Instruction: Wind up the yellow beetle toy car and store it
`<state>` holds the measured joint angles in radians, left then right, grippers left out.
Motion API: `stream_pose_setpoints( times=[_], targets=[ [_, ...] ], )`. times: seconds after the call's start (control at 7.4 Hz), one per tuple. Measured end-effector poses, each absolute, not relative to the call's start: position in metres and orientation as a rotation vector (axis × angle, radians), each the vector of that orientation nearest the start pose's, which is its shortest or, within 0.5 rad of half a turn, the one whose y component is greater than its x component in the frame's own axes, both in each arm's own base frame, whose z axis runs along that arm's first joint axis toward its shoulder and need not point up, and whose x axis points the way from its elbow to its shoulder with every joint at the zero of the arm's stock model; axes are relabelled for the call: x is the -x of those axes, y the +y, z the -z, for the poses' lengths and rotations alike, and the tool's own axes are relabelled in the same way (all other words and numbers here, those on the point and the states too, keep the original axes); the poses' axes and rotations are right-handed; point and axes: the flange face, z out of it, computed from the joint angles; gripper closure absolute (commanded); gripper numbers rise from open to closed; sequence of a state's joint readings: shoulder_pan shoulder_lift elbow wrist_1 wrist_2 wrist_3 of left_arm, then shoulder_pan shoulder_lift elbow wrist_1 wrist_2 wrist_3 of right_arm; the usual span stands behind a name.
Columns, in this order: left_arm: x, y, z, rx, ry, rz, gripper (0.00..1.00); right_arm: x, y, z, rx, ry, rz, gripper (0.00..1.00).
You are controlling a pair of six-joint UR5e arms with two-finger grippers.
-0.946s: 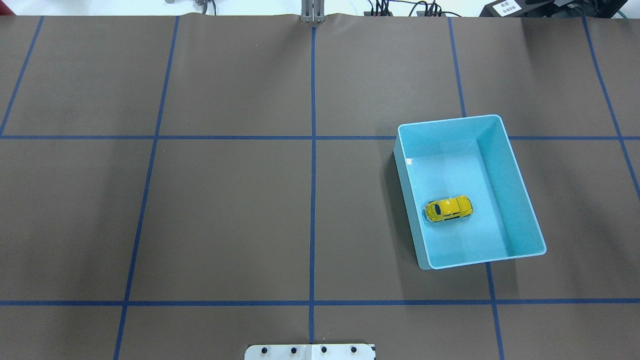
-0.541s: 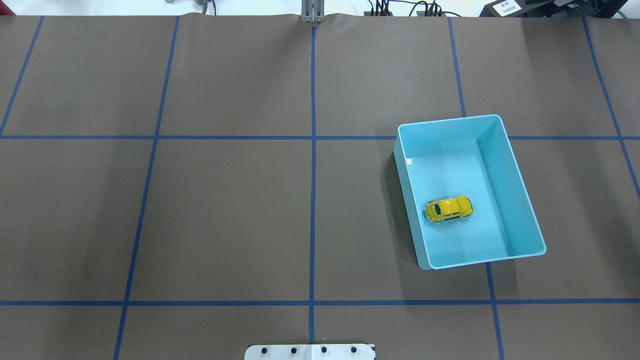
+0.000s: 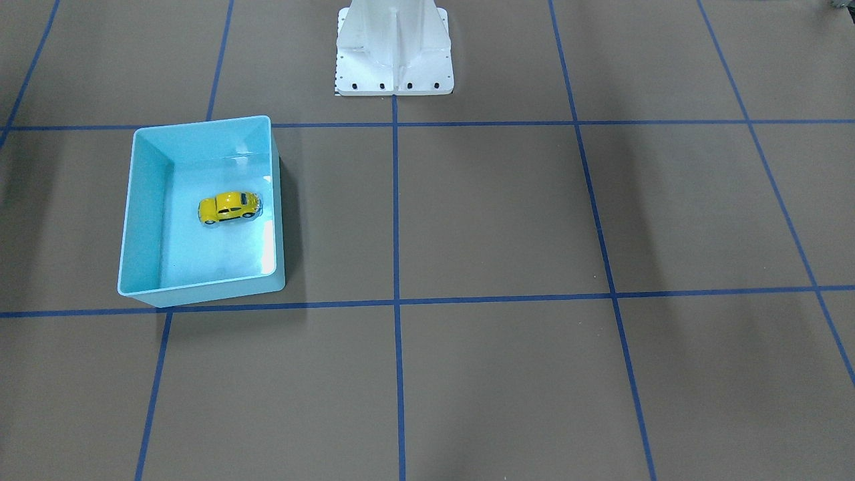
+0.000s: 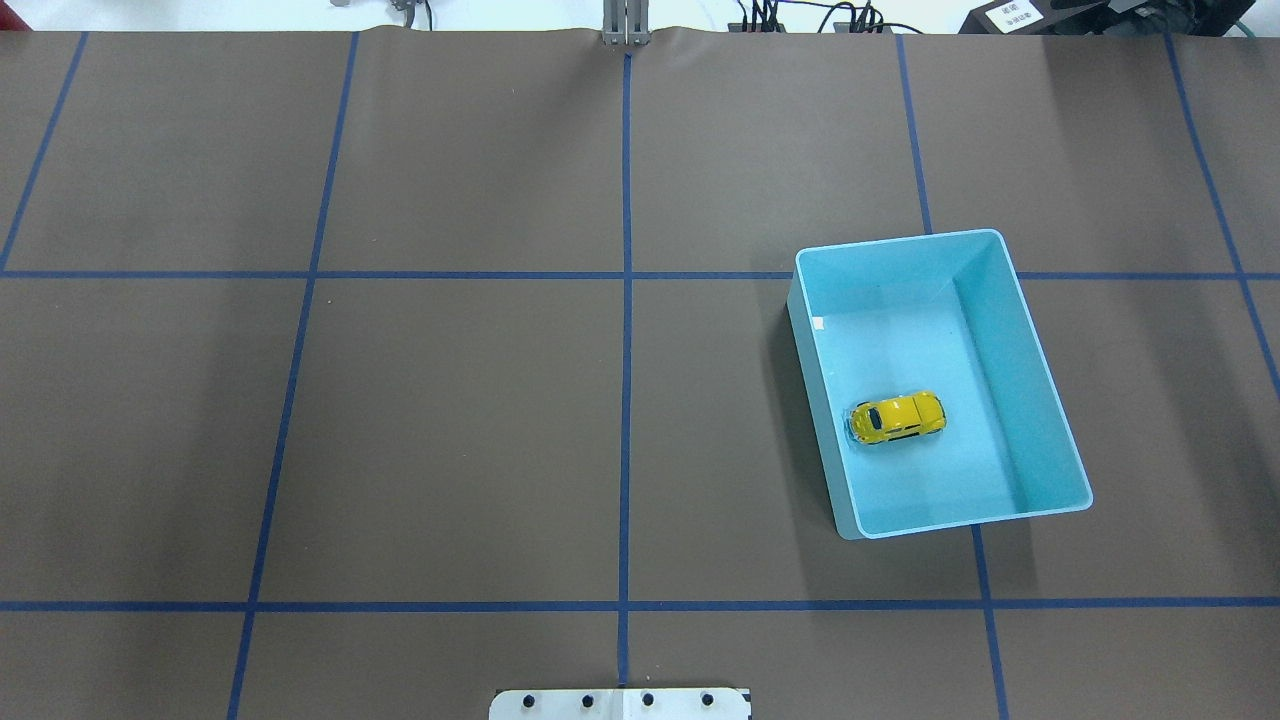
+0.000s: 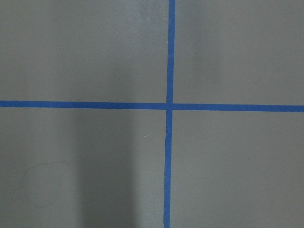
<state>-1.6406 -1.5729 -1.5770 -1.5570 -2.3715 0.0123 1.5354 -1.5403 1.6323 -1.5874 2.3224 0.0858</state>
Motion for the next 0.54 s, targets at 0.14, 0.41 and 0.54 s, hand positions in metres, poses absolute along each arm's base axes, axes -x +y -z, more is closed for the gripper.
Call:
stream_pose_setpoints(
  times=[0.14,0.41,0.54],
  targets=[
    [0.0958,-0.4871,-0.6540,-0.028,0.800,0.056,0.00,-0.0428,-0.5179,-0.6091,-0.016,-0.742,-0.045,0.00],
    [0.0959,-0.4873,-0.6537,-0.028,0.800,0.056,0.00,-0.0395,-0.5233,-0.6048,0.002,-0.732,-0.069,0.00],
    [0.0959,-0.4872,-0.6538,-0.028,0.800,0.056,0.00,-0.0393,-0.5232,-0.6053,0.006,-0.731,-0.073,0.00]
  ],
)
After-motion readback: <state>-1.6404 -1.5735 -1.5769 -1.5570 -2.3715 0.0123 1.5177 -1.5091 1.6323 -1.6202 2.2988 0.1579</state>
